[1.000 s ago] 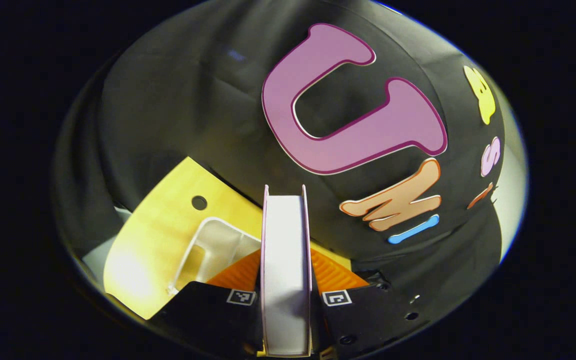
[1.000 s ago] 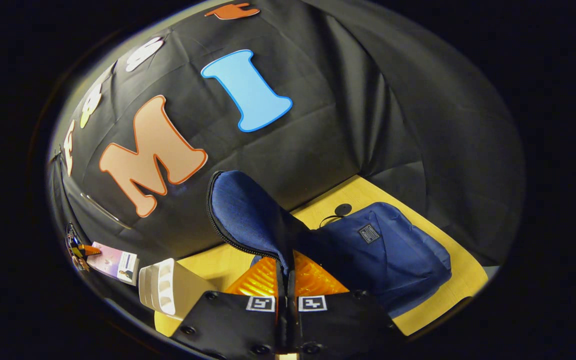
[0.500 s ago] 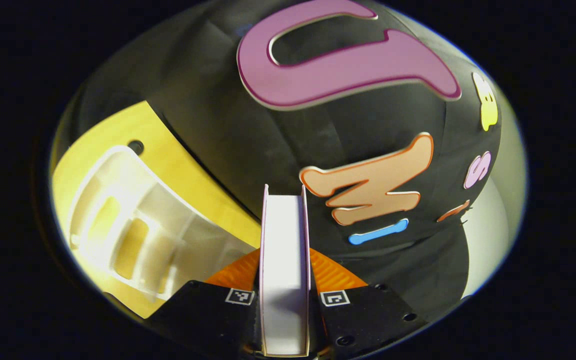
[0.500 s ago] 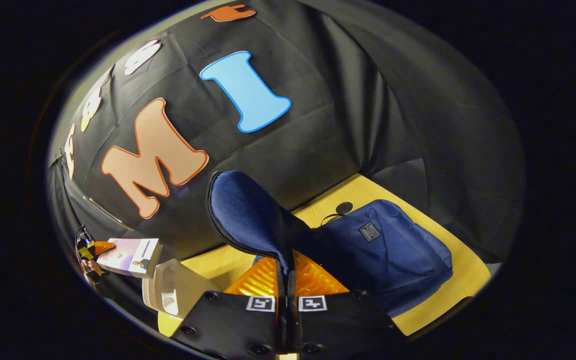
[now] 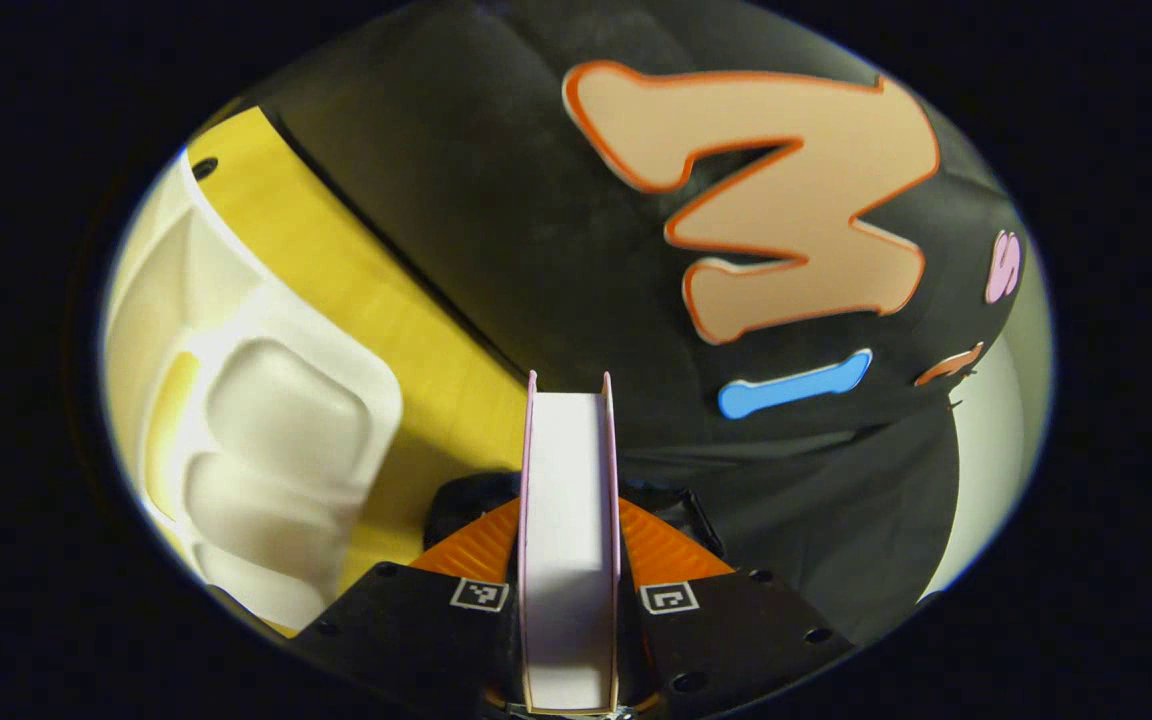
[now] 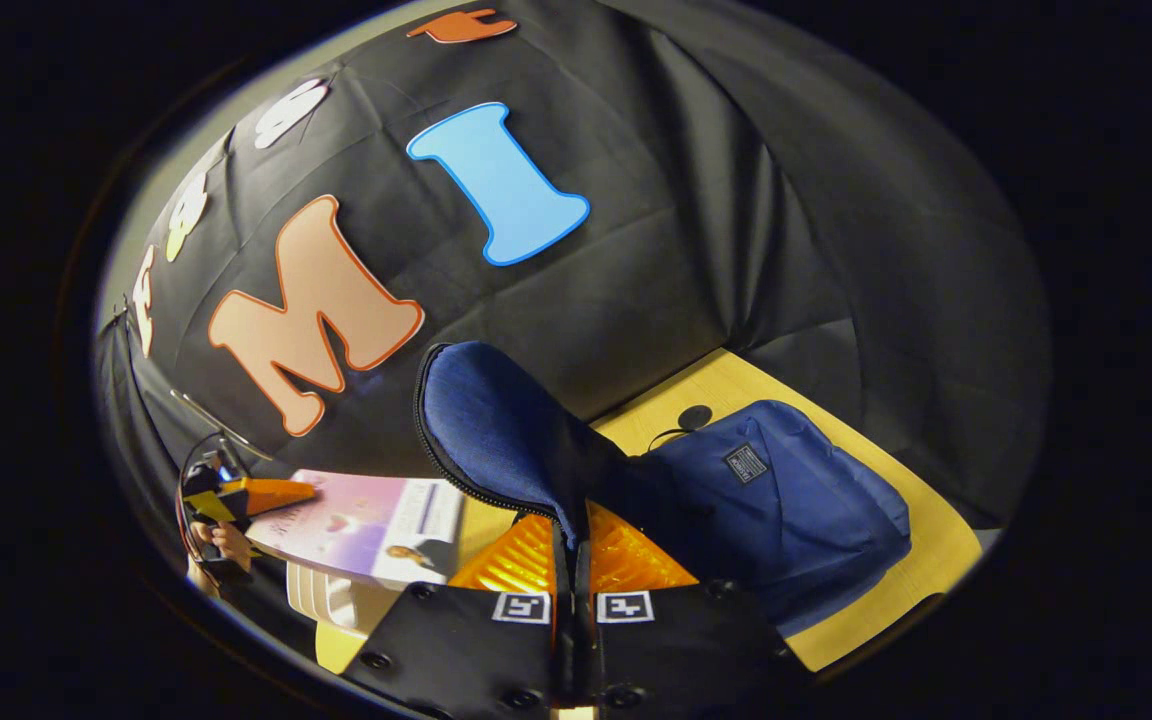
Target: Open the schoolbag, grab two books from the bookshelf and put them into the schoolbag.
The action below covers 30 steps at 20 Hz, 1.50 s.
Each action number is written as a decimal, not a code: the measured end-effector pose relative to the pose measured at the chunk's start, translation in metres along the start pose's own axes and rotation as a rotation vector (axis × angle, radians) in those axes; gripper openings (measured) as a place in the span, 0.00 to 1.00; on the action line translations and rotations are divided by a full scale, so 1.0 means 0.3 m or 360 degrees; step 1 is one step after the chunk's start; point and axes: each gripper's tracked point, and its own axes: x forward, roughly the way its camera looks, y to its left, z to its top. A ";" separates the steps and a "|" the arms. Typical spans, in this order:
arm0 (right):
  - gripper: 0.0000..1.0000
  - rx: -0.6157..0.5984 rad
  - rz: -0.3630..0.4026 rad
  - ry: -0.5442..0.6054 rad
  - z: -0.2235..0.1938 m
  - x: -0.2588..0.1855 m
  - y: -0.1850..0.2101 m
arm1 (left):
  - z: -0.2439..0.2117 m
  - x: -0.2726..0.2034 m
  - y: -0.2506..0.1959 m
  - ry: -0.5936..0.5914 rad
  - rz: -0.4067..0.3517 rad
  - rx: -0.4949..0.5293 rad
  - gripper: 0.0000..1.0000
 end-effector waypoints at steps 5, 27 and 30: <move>0.05 0.0017 0.0020 -0.0017 0.017 -0.006 -0.003 | -0.229 0.240 0.029 0.0189 0.0032 -0.0042 0.33; 0.03 0.0064 0.0124 -0.0055 0.035 -0.009 0.008 | -0.618 0.667 0.081 0.0303 0.0006 -0.0349 0.34; 0.05 0.0066 0.0127 -0.0061 0.034 -0.014 0.002 | -0.615 0.666 0.065 0.0327 0.0038 -0.0264 0.37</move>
